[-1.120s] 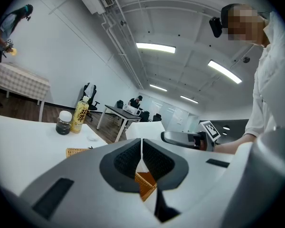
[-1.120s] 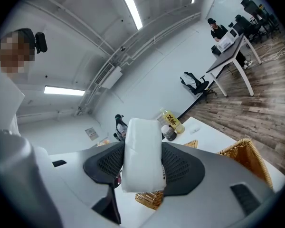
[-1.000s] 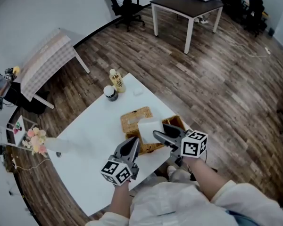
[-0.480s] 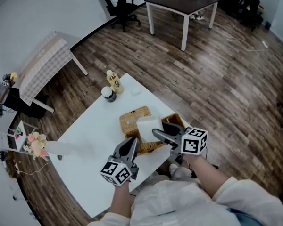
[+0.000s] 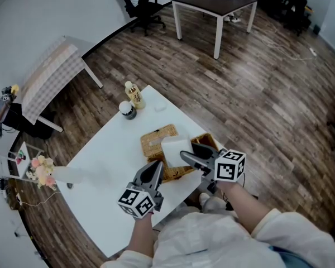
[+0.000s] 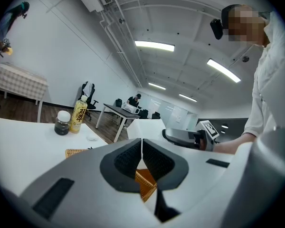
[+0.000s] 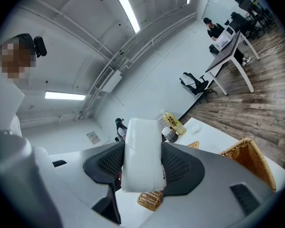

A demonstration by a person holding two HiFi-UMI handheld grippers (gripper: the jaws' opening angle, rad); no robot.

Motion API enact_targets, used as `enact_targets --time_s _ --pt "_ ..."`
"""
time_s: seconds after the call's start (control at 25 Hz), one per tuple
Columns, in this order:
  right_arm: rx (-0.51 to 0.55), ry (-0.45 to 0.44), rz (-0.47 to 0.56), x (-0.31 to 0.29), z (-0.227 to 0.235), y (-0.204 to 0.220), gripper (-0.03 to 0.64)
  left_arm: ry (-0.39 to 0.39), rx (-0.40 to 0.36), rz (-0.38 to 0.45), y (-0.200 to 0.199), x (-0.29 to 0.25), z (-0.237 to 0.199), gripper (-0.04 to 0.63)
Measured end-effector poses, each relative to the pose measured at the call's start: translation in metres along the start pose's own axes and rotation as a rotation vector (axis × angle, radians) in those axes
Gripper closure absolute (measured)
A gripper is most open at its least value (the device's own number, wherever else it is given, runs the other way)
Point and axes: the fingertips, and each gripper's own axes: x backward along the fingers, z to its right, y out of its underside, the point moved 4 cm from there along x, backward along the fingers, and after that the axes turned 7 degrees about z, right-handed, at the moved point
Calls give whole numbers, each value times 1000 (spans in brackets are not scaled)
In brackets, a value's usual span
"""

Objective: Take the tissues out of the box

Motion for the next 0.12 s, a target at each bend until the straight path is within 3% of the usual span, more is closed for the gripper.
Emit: enact_targets --time_s 0.12 --pt "3 3 9 0 0 -2 359 6 0 -3 -1 -2 0 592"
